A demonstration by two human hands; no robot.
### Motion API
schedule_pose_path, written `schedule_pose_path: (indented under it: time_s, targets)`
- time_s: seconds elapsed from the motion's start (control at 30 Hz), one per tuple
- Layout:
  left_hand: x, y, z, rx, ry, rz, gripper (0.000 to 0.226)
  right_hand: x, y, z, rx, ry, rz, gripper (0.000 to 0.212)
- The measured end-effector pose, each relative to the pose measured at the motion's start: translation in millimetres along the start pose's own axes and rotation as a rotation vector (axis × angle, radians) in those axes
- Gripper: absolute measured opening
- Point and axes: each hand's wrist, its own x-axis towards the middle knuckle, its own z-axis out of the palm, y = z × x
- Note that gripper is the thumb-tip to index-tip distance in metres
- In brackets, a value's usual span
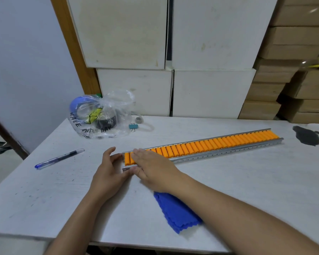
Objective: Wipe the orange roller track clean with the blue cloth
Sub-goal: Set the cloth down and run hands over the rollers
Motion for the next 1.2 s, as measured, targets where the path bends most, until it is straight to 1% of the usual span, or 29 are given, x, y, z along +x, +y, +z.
schedule_pose_path:
  time_s: [0.13,0.37,0.5,0.67,0.8,0.87,0.93,0.97,1.0,1.03,1.1,1.13,1.2]
  targets:
    - [2.6,-3.3,0.9,0.022,0.012,0.02,0.087,-30.9,39.4,-14.8,-0.015,0.037,0.068,0.055]
    - [4.4,-6.6,0.0,0.03,0.02,0.037,0.083,-93.8,121.5,-44.3,-0.044,0.148,0.313,0.053]
    - [4.7,-6.0,0.6,0.038,0.02,0.04,0.083,-124.0,167.6,-60.4,-0.081,0.215,0.464,0.062]
    - [4.4,-6.6,0.7,0.047,0.029,0.045,0.082,-153.4,223.8,-75.7,-0.126,0.31,0.705,0.053]
    - [5.5,-7.2,2.2,0.064,0.027,0.055,0.081,-161.9,255.0,-86.9,-0.205,0.393,0.866,0.046]
    - [6.4,-7.0,2.6,0.08,0.025,0.064,0.08,-164.0,265.9,-89.6,-0.2,0.419,0.945,0.049]
    - [6.1,-5.7,2.9,0.103,0.023,0.075,0.08,-161.4,268.5,-90.4,-0.17,0.451,1.045,0.06]
    - [5.9,-4.2,3.0,0.114,0.021,0.08,0.08,-156.7,264.1,-90.4,-0.153,0.49,1.066,0.064]
    - [5.6,-2.3,2.9,0.126,0.019,0.084,0.08,-148.9,254.9,-89.9,-0.13,0.537,1.051,0.063]
    - [5.1,0.1,2.9,0.14,0.013,0.092,0.081,-139.5,239.5,-89.5,-0.095,0.591,0.991,0.057]
    - [3.6,3.9,2.4,0.166,-0.009,0.112,0.082,-117.7,191.7,-84.8,0.05,0.655,0.774,0.043]
    - [2.4,4.2,1.0,0.171,-0.025,0.115,0.082,-107.0,162.1,-80.0,0.118,0.626,0.669,0.04]
    - [-1.6,1.8,-3.1,0.168,-0.068,0.121,0.082,-92.1,100.9,-64.5,0.191,0.441,0.483,0.042]
